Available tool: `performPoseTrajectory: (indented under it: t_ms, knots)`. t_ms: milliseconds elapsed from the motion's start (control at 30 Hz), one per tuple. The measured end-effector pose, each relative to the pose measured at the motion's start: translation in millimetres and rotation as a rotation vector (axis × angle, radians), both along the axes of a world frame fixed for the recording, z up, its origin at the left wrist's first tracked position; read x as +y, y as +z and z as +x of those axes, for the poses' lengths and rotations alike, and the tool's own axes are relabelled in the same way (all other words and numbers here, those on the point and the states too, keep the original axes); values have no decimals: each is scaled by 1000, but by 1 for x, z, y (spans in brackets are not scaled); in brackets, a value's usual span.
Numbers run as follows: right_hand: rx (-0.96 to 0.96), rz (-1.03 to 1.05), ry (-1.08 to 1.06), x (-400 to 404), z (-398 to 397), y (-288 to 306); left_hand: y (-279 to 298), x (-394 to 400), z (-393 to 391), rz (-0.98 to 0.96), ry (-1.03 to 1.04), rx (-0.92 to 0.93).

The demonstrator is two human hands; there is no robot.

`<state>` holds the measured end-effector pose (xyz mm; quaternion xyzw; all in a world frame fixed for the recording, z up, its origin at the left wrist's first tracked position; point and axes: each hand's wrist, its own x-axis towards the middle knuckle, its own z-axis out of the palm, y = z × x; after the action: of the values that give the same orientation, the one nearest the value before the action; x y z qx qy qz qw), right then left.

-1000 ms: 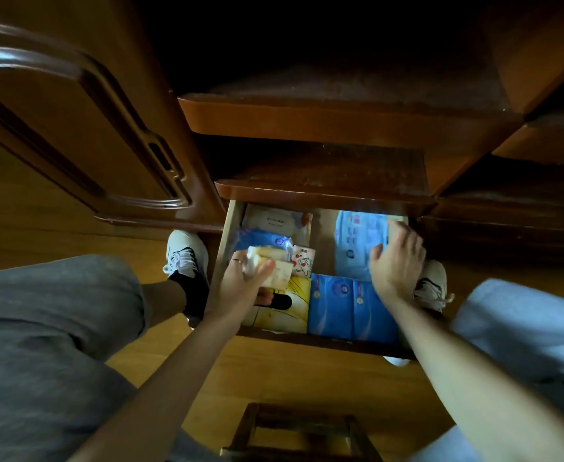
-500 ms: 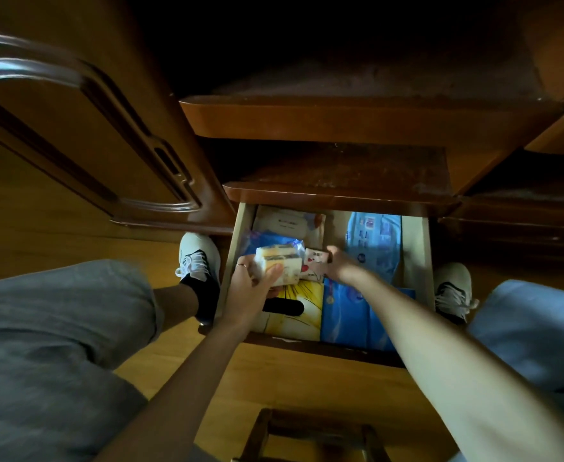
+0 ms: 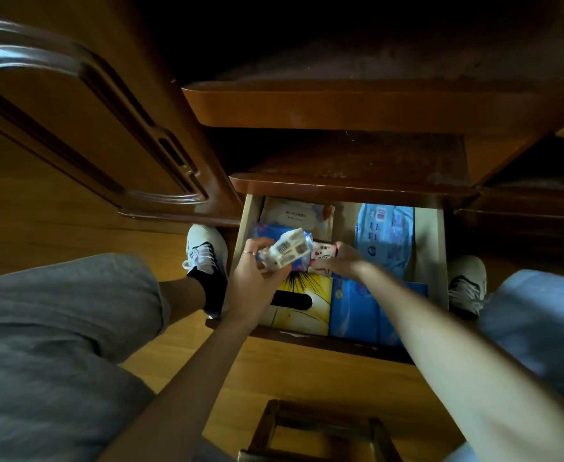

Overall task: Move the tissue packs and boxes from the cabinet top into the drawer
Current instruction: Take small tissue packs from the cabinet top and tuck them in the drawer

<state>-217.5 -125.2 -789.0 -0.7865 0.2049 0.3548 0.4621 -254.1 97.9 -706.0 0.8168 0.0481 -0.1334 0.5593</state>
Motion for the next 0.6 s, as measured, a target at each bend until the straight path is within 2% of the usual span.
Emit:
performPoseTrajectory:
  t_ms: [67,167,233,300,367,433,500,600]
  knots:
    - [-22,-12,-45,-1,-7,5,1,-5,-2,43,-18,-45]
    - [-240,-165,-179,-5,-15,20,5,-12,-5,85,-28,-68]
    - [-257,-40,-262,-6,-11,37,7,-14,-1,255,-47,-195]
    - [-86,199,-197,-5,-9,58,8,-24,1,452,-147,-369]
    - [-28,312,-146,-11,-12,69,7,-41,2,521,-274,-459]
    - [-137,315,-215,-25,-13,69,4,-55,2,524,-350,-495]
    - [-302,162,-295,-45,-14,64,-4,-60,5,518,-357,-456]
    - [-429,-236,-306,-74,-14,47,-19,-51,6,493,-285,-319]
